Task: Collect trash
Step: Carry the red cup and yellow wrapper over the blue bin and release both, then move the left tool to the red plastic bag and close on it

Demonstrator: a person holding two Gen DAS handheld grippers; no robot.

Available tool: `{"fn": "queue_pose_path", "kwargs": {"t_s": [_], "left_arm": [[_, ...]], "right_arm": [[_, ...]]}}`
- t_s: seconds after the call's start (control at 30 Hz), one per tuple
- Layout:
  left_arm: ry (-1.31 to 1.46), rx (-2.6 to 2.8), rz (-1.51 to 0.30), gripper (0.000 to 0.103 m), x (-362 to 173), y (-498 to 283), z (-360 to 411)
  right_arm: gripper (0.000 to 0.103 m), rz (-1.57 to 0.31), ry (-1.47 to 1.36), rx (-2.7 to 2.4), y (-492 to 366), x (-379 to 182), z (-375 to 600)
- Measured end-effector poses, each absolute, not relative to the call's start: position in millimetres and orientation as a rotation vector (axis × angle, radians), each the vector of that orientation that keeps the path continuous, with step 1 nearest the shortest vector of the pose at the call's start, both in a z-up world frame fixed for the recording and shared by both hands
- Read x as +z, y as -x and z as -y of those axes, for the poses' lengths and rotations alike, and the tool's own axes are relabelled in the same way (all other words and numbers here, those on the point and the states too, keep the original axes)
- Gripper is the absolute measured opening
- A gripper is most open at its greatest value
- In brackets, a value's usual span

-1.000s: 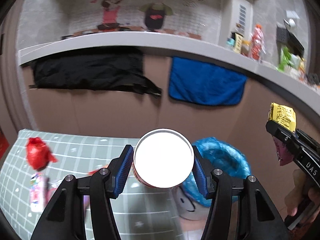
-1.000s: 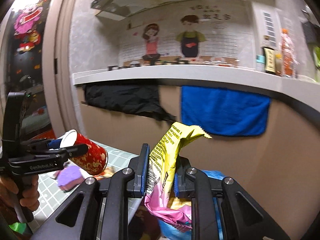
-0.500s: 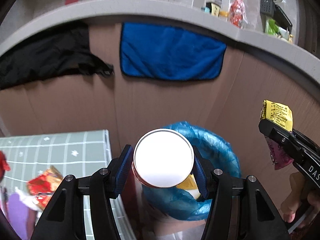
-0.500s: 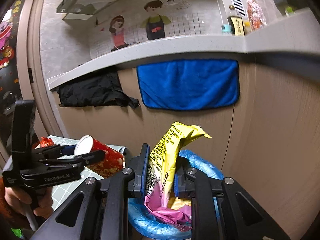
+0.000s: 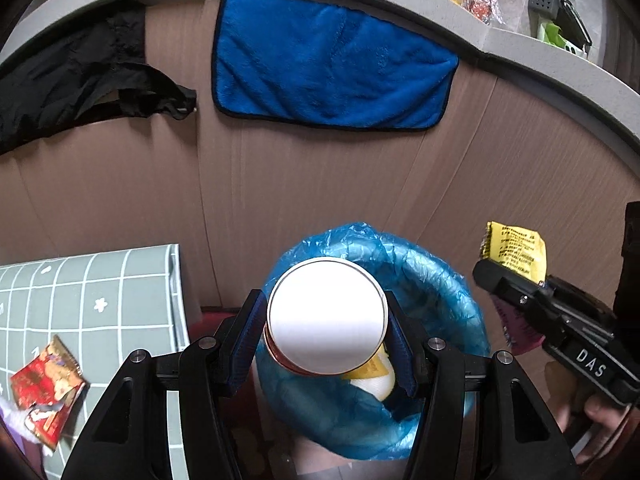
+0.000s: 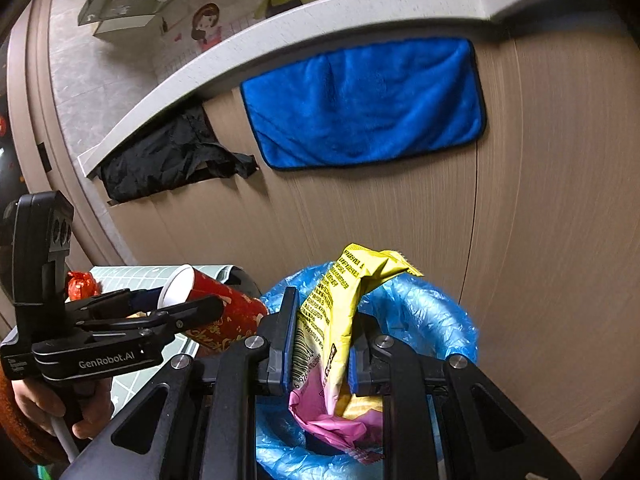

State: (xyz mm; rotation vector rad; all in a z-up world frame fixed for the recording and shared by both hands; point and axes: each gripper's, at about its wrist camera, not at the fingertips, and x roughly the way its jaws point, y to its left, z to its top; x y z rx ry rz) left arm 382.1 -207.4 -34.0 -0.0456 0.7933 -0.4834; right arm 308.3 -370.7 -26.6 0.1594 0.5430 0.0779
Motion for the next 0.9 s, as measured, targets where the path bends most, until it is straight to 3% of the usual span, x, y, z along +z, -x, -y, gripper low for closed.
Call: {"fn": "queue_pose_path", "kwargs": {"t_s": [0.47, 0.57, 0.63, 0.67, 0.9], "left_arm": [[0.054, -0.523, -0.821, 0.059, -43, -394, 218], [0.098, -0.540, -0.809, 0.065, -42, -398, 215], [0.125, -0.553, -0.803, 0.065, -40, -399, 213], [0.134, -0.559, -0.805, 0.065, -40, -399, 212], [0.216, -0.598, -0.805, 0.065, -25, -399, 202]], "right_arm": [[0.019, -0.556, -0.185, 0.055, -317, -37, 382], [0.026, -0.536, -0.195, 0.061, -316, -36, 382], [0.043, -0.526, -0.204, 0.063, -315, -35, 382], [0.046, -0.518, -0.208, 0.060, -314, -34, 383], [0.047, -0.492, -0.218, 0.014, -306, -26, 387]]}}
